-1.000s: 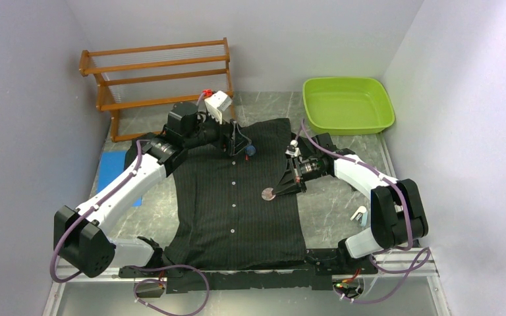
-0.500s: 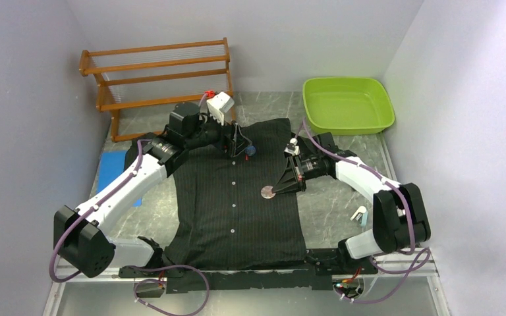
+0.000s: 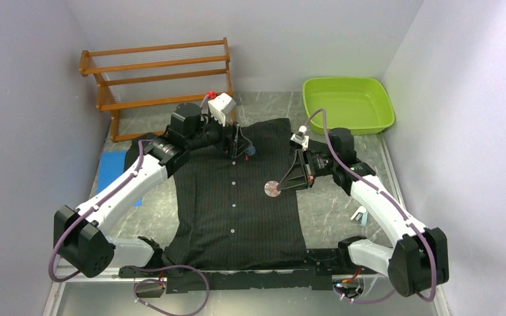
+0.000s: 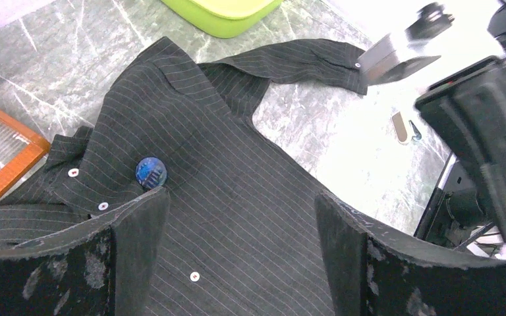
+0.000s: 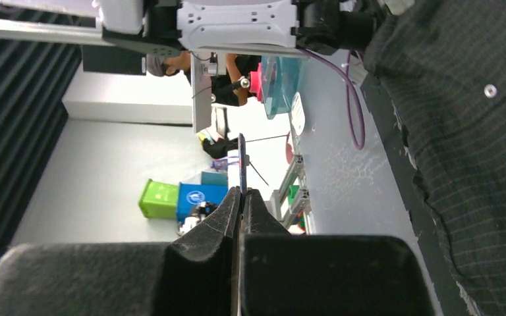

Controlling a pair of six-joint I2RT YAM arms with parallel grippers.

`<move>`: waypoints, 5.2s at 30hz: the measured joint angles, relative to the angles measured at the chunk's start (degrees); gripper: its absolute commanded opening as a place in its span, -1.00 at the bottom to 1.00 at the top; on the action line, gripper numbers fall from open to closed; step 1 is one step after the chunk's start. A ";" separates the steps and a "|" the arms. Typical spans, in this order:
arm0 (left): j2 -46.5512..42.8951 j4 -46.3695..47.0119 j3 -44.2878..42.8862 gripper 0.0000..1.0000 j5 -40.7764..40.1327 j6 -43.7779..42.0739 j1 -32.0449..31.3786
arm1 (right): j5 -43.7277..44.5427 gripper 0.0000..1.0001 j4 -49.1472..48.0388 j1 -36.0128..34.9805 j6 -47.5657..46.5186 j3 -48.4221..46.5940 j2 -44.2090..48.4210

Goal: Pin the brooch onto the clothing
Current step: Open the brooch.

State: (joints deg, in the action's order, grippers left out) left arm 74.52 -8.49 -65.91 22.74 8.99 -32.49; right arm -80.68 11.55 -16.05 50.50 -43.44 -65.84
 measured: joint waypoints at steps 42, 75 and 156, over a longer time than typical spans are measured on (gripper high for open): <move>-4.44 0.61 9.75 0.44 9.01 23.12 -1.84 | 30.88 -1.00 26.77 -3.80 -39.89 -15.47 -5.73; -7.41 10.23 20.70 -0.48 21.31 32.46 -1.84 | 24.87 -1.00 24.37 -15.43 -42.60 -27.02 -15.82; -15.21 31.76 27.10 -0.95 17.59 40.09 -1.86 | 30.12 -0.62 -37.31 -15.93 0.76 -5.62 -5.46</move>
State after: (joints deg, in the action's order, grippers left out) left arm 59.31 23.27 -38.81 40.34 49.08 -34.35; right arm -50.57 -25.76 -31.99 51.27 -49.06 -71.31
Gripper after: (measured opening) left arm 0.055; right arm 0.191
